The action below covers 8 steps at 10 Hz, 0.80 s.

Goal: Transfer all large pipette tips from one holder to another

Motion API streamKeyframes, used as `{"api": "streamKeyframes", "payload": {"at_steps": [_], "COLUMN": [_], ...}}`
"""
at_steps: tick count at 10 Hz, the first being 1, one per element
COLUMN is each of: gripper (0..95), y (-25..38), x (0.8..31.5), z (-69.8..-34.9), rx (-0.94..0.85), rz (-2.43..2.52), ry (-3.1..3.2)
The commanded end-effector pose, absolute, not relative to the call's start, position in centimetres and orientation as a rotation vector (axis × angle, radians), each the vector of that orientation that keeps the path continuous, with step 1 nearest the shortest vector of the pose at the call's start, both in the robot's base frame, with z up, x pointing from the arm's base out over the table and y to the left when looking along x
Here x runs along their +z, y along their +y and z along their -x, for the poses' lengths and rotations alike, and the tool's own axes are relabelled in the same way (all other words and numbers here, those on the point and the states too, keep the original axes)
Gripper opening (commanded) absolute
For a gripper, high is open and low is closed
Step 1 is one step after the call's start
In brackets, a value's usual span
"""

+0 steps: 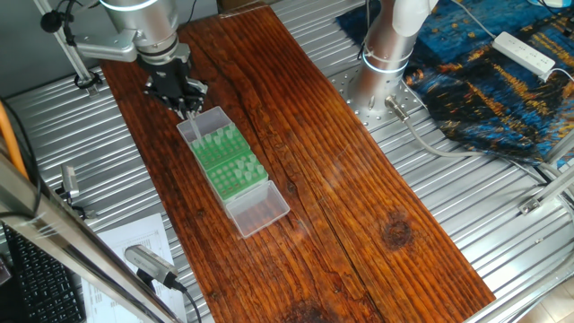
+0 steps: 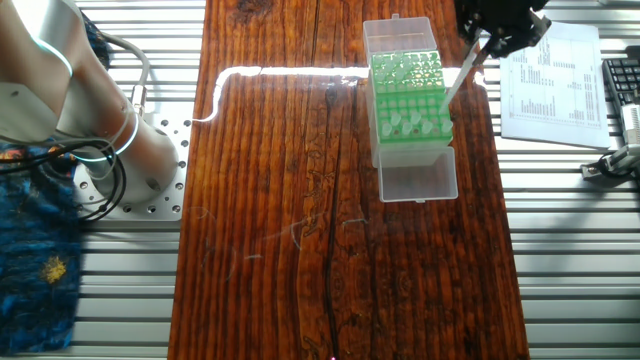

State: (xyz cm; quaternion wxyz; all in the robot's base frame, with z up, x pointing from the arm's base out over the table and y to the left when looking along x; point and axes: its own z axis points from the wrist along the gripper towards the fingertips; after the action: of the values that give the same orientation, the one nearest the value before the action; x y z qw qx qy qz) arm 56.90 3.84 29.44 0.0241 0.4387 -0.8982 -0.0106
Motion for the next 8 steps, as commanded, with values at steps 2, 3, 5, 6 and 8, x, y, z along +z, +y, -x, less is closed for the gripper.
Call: {"api": "streamKeyframes", "payload": {"at_steps": [2, 3, 5, 6, 8], "gripper": [0.0, 0.0, 0.0, 0.0, 0.0], "y": [3.72, 3.65, 3.46, 3.41, 3.34], "x": [29.24, 29.29, 29.23, 29.16, 29.07], "z": [-56.99, -56.92, -56.76, -56.73, -56.67], "rx": [-0.032, -0.032, -0.031, -0.034, -0.039], "rz": [-1.368, -1.373, -1.378, -1.378, -1.383], "ry": [-2.781, -2.777, -2.773, -2.774, -2.77]}}
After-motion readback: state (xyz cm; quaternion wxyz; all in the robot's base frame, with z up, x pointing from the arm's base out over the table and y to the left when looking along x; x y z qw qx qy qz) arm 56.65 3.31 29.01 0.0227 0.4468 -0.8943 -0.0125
